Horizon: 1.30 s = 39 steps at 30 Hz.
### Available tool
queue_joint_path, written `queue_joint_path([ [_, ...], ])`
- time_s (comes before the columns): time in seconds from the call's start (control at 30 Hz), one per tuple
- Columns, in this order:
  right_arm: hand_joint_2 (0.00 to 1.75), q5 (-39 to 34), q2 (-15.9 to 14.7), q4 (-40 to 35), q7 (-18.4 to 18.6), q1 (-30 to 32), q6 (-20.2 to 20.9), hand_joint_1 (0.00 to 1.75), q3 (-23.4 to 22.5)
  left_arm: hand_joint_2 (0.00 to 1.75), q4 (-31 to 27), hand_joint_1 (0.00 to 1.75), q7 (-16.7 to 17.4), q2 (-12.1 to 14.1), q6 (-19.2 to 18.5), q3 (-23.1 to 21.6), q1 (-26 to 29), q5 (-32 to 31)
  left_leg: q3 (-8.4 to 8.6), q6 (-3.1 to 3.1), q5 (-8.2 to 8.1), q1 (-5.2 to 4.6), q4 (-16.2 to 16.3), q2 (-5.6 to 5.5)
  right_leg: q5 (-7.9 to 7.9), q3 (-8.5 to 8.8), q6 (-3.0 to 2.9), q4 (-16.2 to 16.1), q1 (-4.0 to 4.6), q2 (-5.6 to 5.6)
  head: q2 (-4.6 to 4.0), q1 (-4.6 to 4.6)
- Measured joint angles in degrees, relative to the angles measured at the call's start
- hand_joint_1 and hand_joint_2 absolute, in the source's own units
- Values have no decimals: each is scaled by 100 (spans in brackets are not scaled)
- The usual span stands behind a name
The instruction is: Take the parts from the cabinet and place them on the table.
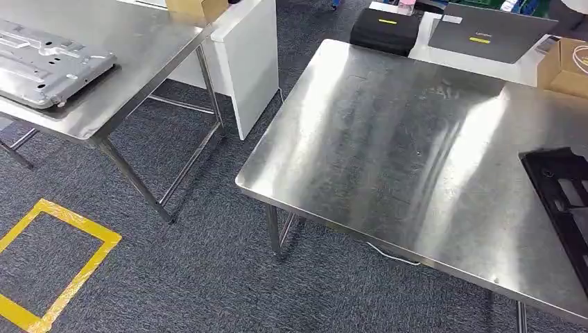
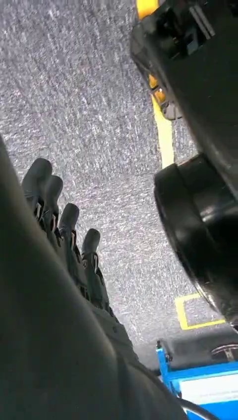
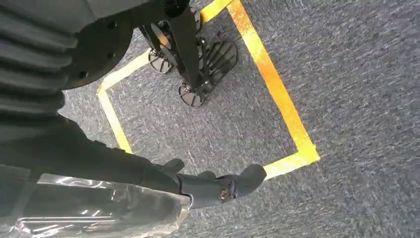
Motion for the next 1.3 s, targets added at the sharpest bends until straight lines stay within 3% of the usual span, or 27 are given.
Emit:
queue_joint_path([
  [0.07, 0, -13, -11, 0, -41, 0, -11, 0, 11, 0, 0, 0, -22, 2, -7, -4, -1, -15, 0, 0, 0, 0, 0, 0, 0, 0, 0, -1, 0, 0, 0, 0],
  [0.1, 0, -17, -6, 0, -52, 3, -18, 0, 18, 0, 0, 0, -31, 2, -9, -7, 0, -17, -22, 55, -34, -39, 38, 2, 41, 28, 63, -66, -61, -7, 0, -9],
  [0.17, 0, -20, 7, 0, -111, 1, -46, 0, 37, 0, 0, 0, -65, 0, -24, -7, 2, -33, 90, 125, 68, 81, -160, -35, 35, 38, 81, -76, 13, -22, 0, -19],
  [0.2, 0, -20, -4, 0, -122, 0, -59, 0, 39, 0, 0, 0, -87, -4, -35, -9, 3, -33, 127, 128, 79, 91, -199, -37, -50, 17, 45, 42, -1, -9, 0, -7],
  [0.23, 0, -17, -4, 0, -129, 0, -63, 0, 42, 0, 0, 0, -98, -4, -37, -11, -4, -39, 120, 165, 102, 103, -206, -48, -281, -164, -45, 427, 17, 13, 0, -4],
  [0.3, 0, -17, -18, 0, -129, 7, -63, 0, 42, 0, 0, 0, -101, -4, -55, -13, 3, -41, 100, 163, 103, 98, -202, -89, -705, -616, -142, 1380, 20, 24, 0, 20],
  [0.37, 0, -13, -26, 0, -129, 31, -63, 0, 48, 0, 0, 0, -101, -4, -70, -11, 13, -39, 89, 144, 114, 96, -199, -166, -807, -813, -111, 1802, 43, 36, 0, 28],
  [0.4, 0, -11, -35, 0, -129, 38, -63, 0, 57, 0, 0, 0, -101, -4, -94, -11, 12, -30, 85, 130, 122, 96, -195, -225, -694, -667, -62, 1557, 48, 41, 0, 35],
  [0.47, 0, 18, -57, 0, -127, 30, -63, 0, 88, 0, 0, 0, -109, -4, -105, -11, 12, -22, 84, 87, 133, 97, -177, -350, -320, -55, 31, 470, 41, 129, 0, 33],
  [0.5, 0, 31, -63, 0, -127, 29, -63, 0, 101, 0, 0, 0, -118, -4, -103, -11, 8, -17, 71, 49, 128, 97, -140, -401, -232, 207, 30, -4, 8, 344, 0, 35],
  [0.53, 0, 42, -59, 2, -118, 23, -63, 0, 105, 0, 0, 0, -120, -2, -103, -9, 10, -11, 44, -5, 86, 42, -84, -440, -201, 204, -56, -40, 45, 391, 0, 31],
  [0.57, 0, 44, -59, 4, -116, 25, -66, 0, 109, 0, 0, 0, -131, -2, -101, -7, 6, -2, 45, -34, 72, 59, -81, -470, -193, 203, -142, -32, 47, 310, 0, 2],
  [0.63, 0, 52, -63, 4, -116, 12, -64, 0, 122, 0, 0, 0, -131, -2, -101, -9, 18, 11, 29, -76, 81, 92, -81, -523, -186, 263, -210, -28, 83, 258, 0, -2],
  [0.67, 0, 50, -52, 9, -116, 8, -63, 0, 125, 0, 0, 0, -131, 0, -101, -7, 22, 11, 4, -95, 76, 112, -31, -529, -151, 266, -265, -49, -20, 208, 0, 2],
  [0.7, 0, 55, -28, 22, -111, 0, -63, 0, 127, 0, 0, 0, -131, 7, -101, -7, 26, 11, -37, -150, -4, 112, 75, -349, -150, 275, -275, -49, 12, 170, 0, -4],
  [0.73, 0, 59, -35, 24, -111, 22, -63, 0, 127, 0, 0, 0, -131, 7, -101, -7, 23, 11, -166, -221, -215, 142, 376, -179, -157, 292, -334, -49, 16, 118, 0, -94],
  [0.8, 0, 57, -48, 24, -111, 50, -63, 0, 125, 0, 0, 0, -133, 7, -101, -7, 14, 13, -594, -309, -640, 221, 1241, -53, -174, 298, -349, -47, 50, 2, 0, -96],
  [0.83, 0, 59, -57, 22, -111, 55, -63, 0, 125, 0, 0, 0, -133, 9, -101, -7, 17, 13, -806, -337, -774, 256, 1635, -23, -184, 298, -360, -45, 55, -66, 0, -98],
  [0.87, 0, 61, -63, 24, -111, 52, -63, 0, 127, 0, 0, 0, -135, 9, -101, -7, 26, 20, -906, -357, -761, 286, 1786, -6, -192, 300, -366, -45, 60, -127, 0, -98],
  [0.9, 0, 72, -63, 24, -111, 51, -61, 0, 127, 0, 0, 0, -146, 9, -101, -7, 31, 22, -862, -360, -634, 302, 1654, 8, -203, 311, -373, -45, 61, -178, 0, -98],
  [0.93, 0, 79, -61, 24, -109, 49, -59, 0, 129, 0, 0, 0, -162, 9, -105, -7, 30, 22, -677, -351, -398, 309, 1280, 21, -219, 331, -360, -46, 61, -237, 0, -101],
  [1.0, 0, 85, -59, 35, -105, 40, -59, 0, 133, 0, 0, 0, -199, 9, -116, -7, 22, 20, -127, -271, 39, 295, 261, 147, -249, 378, -327, -52, 64, -279, 0, -101],
  [1.03, 0, 83, -44, 50, -105, 33, -57, 0, 138, 0, -2, 0, -205, 20, -118, -11, 13, 0, 3, -233, 4, 255, 34, 231, -265, 380, -299, -53, 82, -302, 0, -85],
  [1.17, 0, 15, -35, 52, -146, 4, -17, 0, 135, 0, -2, 0, -232, 39, -118, -30, 24, -72, -26, -121, 6, 183, -20, 173, -260, 403, -176, -116, 104, -365, 0, -114],
  [1.2, 0, -22, -33, 52, -166, 4, -17, 0, 135, 0, -2, 0, -236, 42, -118, -42, 22, -83, 72, -81, 94, 276, -153, 127, -301, 358, -155, -57, 123, -282, 0, -94],
  [1.23, 0, -28, -46, 52, -184, 10, -18, 0, 133, 0, -2, 0, -243, 42, -118, -53, 10, -85, 91, -52, 104, 246, -187, 111, -401, 278, -178, 135, 114, -124, 0, -74],
  [1.3, 0, -44, -55, 55, -194, 39, -17, 0, 133, 0, -2, 0, -245, 42, -118, -90, -3, -105, 84, -23, 106, 221, -185, 65, -794, -213, -274, 1059, 99, 0, 0, -55],
])
